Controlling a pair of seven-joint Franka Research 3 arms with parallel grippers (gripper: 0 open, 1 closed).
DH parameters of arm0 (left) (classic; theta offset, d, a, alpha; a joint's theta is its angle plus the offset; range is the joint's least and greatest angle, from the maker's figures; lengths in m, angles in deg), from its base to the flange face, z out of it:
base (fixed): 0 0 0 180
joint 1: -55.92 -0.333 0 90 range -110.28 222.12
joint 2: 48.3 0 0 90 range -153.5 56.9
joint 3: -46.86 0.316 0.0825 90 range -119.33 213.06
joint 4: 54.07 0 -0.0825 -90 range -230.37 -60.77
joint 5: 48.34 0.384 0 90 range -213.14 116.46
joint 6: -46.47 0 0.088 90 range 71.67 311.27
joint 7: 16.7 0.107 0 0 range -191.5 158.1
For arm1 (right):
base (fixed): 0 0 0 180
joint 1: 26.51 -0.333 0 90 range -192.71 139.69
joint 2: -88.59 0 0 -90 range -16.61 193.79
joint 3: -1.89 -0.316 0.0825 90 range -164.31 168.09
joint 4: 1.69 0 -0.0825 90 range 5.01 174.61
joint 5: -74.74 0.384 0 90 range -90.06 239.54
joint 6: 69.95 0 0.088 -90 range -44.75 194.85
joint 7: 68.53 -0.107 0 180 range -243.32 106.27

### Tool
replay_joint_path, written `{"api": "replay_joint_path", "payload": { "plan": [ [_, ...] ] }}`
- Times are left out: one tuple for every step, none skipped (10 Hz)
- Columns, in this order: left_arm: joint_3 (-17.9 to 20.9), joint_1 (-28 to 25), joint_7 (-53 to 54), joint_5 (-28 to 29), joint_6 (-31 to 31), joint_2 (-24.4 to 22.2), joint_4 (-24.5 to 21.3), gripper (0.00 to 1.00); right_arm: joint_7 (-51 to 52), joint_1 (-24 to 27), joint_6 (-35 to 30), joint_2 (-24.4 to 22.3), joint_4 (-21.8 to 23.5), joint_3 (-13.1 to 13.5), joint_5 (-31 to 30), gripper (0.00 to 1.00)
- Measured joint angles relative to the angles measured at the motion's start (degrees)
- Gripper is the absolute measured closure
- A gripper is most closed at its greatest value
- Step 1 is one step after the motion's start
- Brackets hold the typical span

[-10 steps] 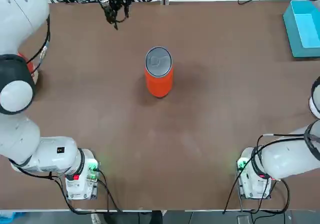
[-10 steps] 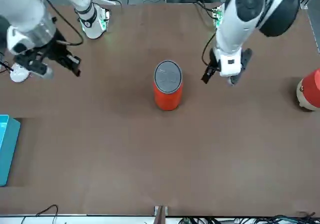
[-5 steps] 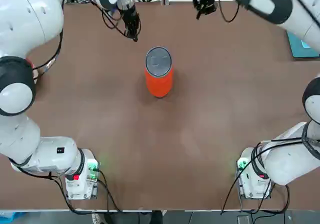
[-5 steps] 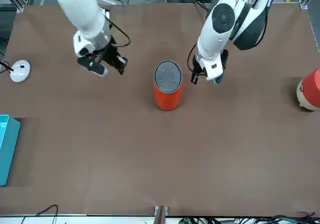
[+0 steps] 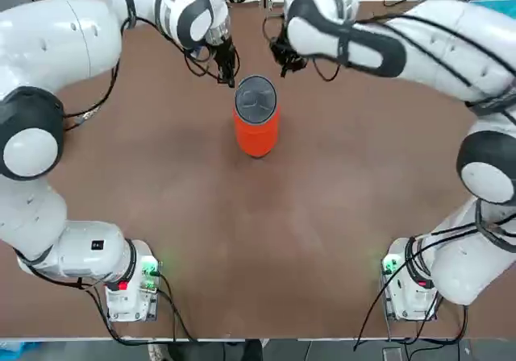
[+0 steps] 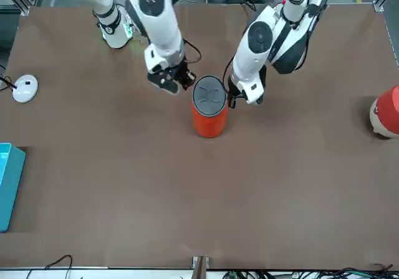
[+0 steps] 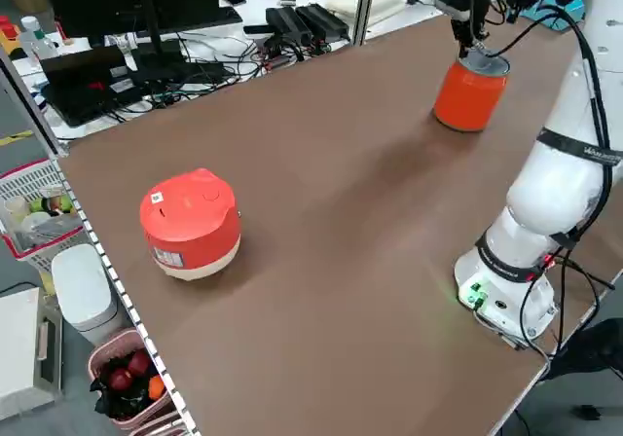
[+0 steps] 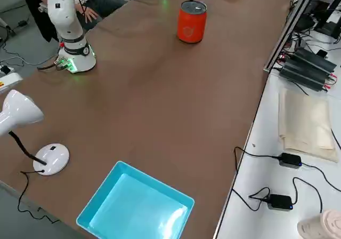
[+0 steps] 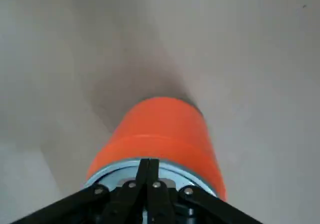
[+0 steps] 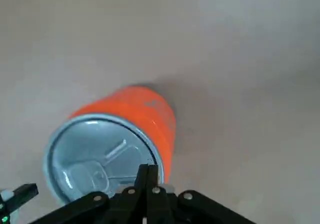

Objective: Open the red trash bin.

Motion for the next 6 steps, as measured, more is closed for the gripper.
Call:
{"api": "replay_joint_path", "payload": {
  "plan": [
    [0.0, 0.4, -1.0, 0.0, 1.2, 0.1, -0.7, 0.99, -0.6, -0.9, 0.1, 1.2, 0.0, 0.0, 0.0, 0.99],
    [0.0, 0.7, -1.7, 0.0, 1.8, 0.2, -1.1, 0.99, -0.8, -1.7, 0.7, 2.0, 0.0, 0.0, 0.0, 0.99],
    [0.0, 0.8, -1.8, 0.0, 1.8, 0.2, -1.2, 0.99, -0.9, -2.5, 1.6, 2.6, 0.0, 0.0, 0.0, 0.99],
    [0.0, 0.8, -1.8, 0.0, 1.8, 0.2, -1.5, 0.99, -1.0, -3.1, 2.3, 3.0, 0.0, 0.0, 0.0, 0.99],
    [0.0, 0.7, -1.8, 0.0, 2.0, 0.3, -1.8, 0.99, -1.0, -3.5, 3.2, 3.3, 0.0, 0.0, 0.0, 0.99],
    [0.1, 0.7, -1.8, 0.0, 2.1, 0.2, -1.9, 0.99, -1.0, -3.8, 4.0, 3.5, 0.0, 0.0, 0.0, 0.99]
  ]
}}
